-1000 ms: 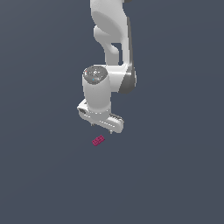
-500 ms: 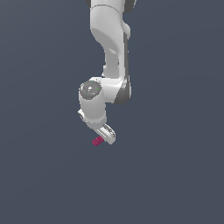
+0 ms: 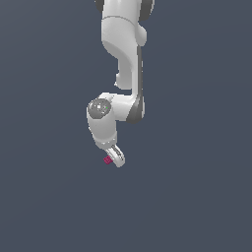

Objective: Pick up the object and move it to a goal position.

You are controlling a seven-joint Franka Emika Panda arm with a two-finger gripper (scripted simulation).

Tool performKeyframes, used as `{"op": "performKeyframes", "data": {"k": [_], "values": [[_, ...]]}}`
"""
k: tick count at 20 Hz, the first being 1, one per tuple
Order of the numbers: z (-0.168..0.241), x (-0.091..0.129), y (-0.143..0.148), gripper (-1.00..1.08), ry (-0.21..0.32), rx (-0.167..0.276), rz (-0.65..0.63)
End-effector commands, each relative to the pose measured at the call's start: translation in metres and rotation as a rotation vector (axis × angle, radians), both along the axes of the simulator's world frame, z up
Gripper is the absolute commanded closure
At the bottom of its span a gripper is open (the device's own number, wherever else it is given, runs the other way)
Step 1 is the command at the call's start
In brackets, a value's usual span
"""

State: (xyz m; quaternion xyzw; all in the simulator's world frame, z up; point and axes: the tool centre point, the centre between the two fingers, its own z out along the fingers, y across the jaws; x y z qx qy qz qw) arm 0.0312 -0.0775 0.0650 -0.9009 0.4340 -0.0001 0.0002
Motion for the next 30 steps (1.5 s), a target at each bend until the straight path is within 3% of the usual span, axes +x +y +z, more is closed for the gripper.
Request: {"op": "performKeyframes", "data": {"k": [1,21,22,30], "values": [[-0.002,0.0,-0.001,-0.92,0.0,0.0,-0.017],[-0.053,0.0,-0.001,-0.92,0.0,0.0,-0.021],[-0.053,0.0,-0.001,1.08,0.0,0.0,-0.021],[-0.053,0.0,-0.001,1.08,0.0,0.0,-0.021]]}}
